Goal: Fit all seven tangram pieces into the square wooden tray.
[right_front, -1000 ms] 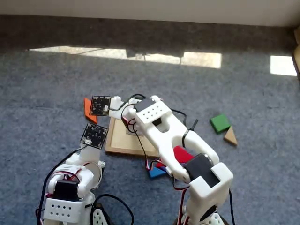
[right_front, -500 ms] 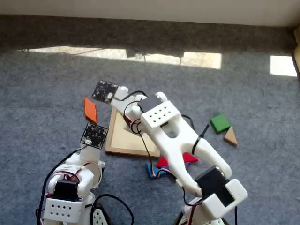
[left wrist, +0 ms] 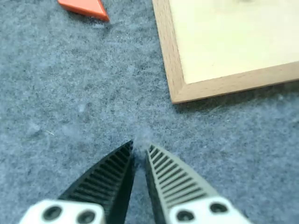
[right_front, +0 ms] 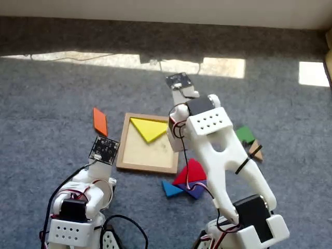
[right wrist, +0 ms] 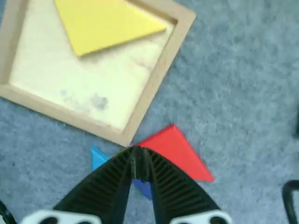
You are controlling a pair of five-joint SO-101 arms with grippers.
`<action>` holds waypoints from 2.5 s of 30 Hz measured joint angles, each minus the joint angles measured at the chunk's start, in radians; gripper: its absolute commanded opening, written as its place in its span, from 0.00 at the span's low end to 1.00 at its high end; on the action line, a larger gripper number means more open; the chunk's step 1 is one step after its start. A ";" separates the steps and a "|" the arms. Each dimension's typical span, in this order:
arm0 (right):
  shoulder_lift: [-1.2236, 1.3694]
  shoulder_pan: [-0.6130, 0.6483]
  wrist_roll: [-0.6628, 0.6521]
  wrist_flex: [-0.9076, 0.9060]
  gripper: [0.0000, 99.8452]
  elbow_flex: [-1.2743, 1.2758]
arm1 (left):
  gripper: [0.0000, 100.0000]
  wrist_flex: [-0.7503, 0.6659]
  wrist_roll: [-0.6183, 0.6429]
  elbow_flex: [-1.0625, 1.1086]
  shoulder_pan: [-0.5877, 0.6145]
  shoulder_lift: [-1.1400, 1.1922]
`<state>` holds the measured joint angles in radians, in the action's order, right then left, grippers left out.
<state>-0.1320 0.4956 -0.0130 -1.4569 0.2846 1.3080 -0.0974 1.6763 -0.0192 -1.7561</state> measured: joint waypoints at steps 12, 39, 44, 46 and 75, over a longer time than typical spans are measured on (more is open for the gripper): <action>-0.005 -0.152 0.115 -0.110 0.05 0.000 | 0.01 0.000 0.000 0.000 0.000 0.000; 0.390 -0.517 -0.031 0.112 0.33 -0.109 | 0.01 0.000 0.000 0.000 0.000 0.000; 0.437 -0.554 -0.069 0.115 0.33 -0.230 | 0.01 0.000 0.000 0.000 0.000 0.000; 0.437 -0.552 -0.114 0.115 0.33 -0.252 | 0.01 0.000 0.000 0.000 0.000 0.000; 0.654 -0.588 -0.361 0.115 0.02 -0.416 | 0.01 0.000 0.000 0.000 0.000 0.000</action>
<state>0.5217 -0.0921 -0.3736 -1.3418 -0.1312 1.3080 -0.0974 1.6763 -0.0192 -1.7561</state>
